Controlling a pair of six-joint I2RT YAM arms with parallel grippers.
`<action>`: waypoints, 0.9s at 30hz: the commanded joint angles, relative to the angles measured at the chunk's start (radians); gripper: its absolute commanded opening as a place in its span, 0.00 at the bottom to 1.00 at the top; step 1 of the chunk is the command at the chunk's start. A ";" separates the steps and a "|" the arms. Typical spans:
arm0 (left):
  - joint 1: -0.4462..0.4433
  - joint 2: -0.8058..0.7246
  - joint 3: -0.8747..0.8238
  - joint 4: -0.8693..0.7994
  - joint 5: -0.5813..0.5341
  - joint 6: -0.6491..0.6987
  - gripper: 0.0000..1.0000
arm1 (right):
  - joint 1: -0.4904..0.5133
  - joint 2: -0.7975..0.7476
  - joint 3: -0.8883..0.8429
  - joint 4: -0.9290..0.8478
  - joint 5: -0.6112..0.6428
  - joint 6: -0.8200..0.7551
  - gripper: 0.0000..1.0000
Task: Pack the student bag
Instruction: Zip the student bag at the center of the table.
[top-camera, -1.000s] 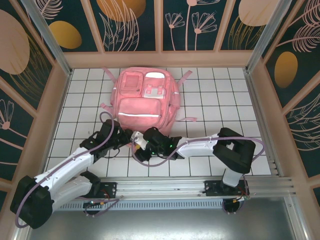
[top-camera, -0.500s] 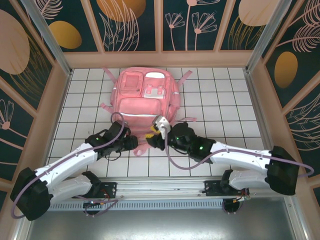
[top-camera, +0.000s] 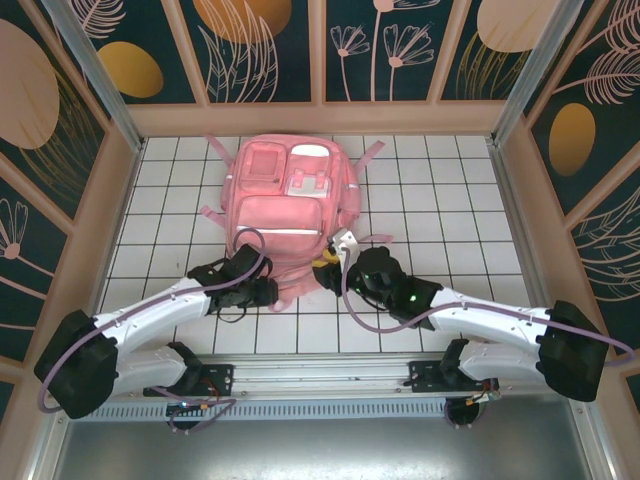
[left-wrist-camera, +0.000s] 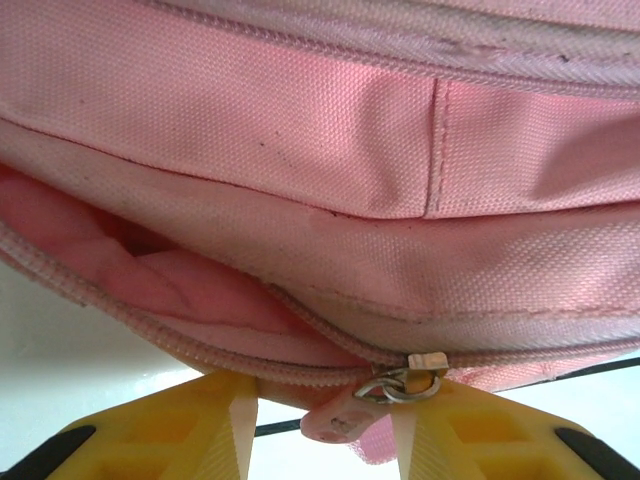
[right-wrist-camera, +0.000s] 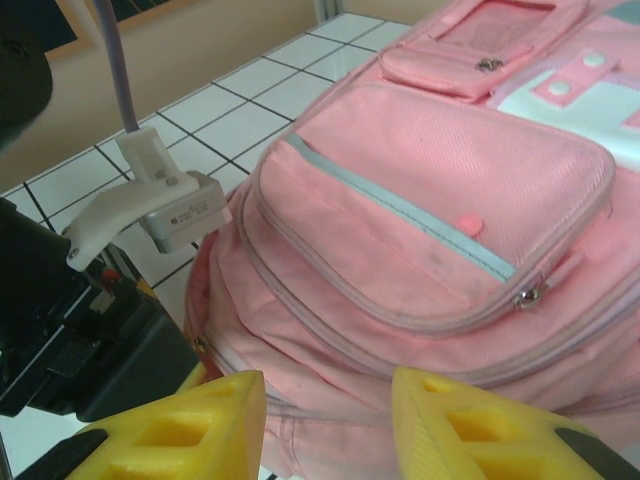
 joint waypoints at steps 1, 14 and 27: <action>-0.013 0.032 -0.009 0.045 0.014 0.018 0.40 | -0.018 -0.003 -0.024 0.038 0.017 0.032 0.38; -0.024 0.182 0.032 0.088 -0.075 0.061 0.05 | -0.063 0.109 0.009 0.071 -0.022 0.072 0.28; -0.026 0.076 0.044 0.016 -0.067 0.063 0.00 | -0.119 0.266 0.176 -0.111 -0.131 0.293 0.40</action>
